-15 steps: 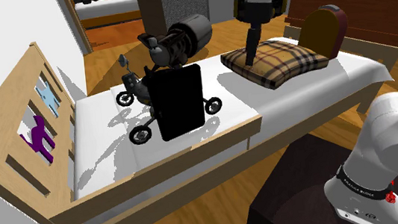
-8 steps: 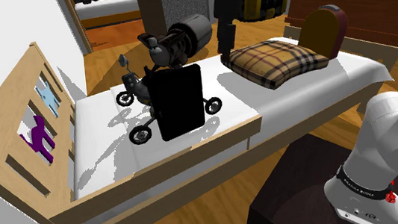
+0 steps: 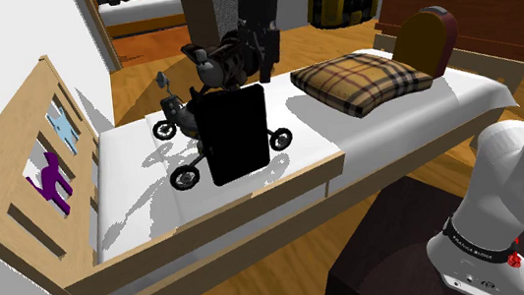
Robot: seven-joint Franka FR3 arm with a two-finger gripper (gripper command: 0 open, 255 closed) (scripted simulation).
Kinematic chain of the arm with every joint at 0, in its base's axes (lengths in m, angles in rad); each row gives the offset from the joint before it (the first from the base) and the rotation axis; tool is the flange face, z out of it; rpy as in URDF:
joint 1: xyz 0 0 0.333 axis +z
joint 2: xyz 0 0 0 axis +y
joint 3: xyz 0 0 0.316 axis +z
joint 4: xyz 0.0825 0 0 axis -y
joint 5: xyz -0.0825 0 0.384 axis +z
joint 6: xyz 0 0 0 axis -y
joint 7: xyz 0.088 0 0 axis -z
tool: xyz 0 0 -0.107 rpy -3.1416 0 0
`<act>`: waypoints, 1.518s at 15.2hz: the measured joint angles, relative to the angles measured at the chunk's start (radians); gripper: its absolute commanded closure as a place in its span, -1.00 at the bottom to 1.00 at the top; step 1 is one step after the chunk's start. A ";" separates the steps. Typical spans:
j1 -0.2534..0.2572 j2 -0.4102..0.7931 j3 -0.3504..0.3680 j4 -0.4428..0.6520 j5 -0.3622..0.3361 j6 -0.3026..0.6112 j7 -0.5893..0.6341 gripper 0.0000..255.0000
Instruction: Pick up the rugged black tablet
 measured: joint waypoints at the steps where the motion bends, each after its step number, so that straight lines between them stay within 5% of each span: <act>1: 0.004 0.005 0.003 -0.002 0.002 0.009 -0.013 -1.00; 8: 0.007 -0.007 0.006 -0.103 0.003 0.098 -0.037 -1.00; 9: 0.008 -0.007 0.007 -0.109 0.003 0.104 -0.037 1.00; 23: 0.007 0.004 0.005 -0.063 0.003 0.069 -0.035 1.00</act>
